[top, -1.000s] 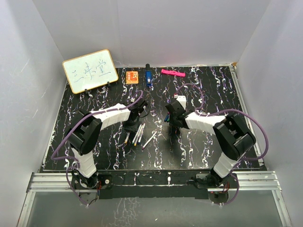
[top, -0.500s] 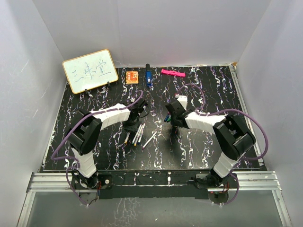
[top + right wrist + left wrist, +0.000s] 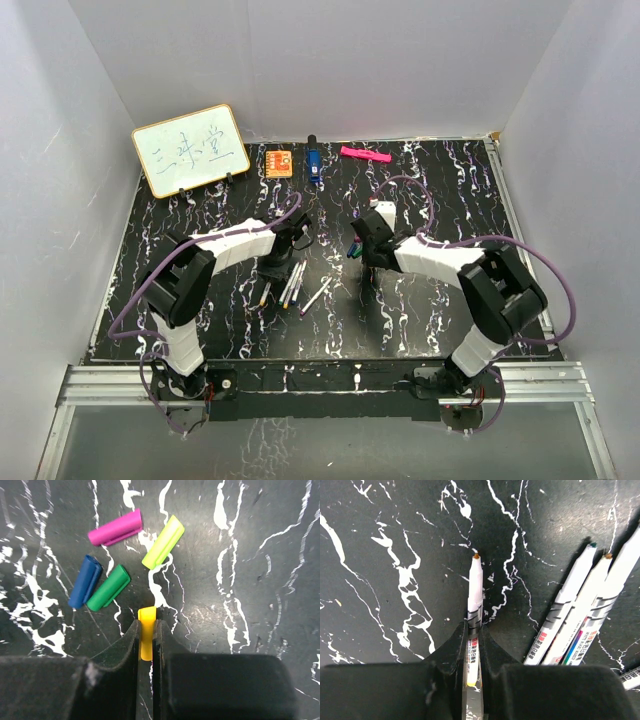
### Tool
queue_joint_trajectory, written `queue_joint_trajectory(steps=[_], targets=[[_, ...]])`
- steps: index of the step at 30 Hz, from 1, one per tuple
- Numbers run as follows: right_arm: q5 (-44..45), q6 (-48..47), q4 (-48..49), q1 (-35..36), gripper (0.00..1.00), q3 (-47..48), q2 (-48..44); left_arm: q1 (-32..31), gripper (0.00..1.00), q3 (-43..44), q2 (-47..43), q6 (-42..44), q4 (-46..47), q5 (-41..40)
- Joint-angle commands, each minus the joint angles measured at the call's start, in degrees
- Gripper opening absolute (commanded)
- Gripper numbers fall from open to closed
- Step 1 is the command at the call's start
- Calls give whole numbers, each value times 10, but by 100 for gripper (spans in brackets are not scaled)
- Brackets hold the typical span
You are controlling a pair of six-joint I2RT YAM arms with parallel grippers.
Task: Insert the pens into the pen caps
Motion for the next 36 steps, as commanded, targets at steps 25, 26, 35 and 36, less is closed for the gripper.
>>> queue_joint_trajectory(steps=[25, 26, 35, 36], targets=[[-233, -56, 582, -184, 0, -151, -263, 2, 0, -105, -261, 119, 402, 162], [-254, -55, 610, -184, 0, -161, -264, 2, 0, -120, -261, 121, 426, 184], [-388, -36, 744, -184, 0, -195, -255, 2, 0, -228, -267, 60, 682, 340], [-403, -33, 745, -184, 0, -193, -253, 2, 0, -231, -255, 52, 701, 348]])
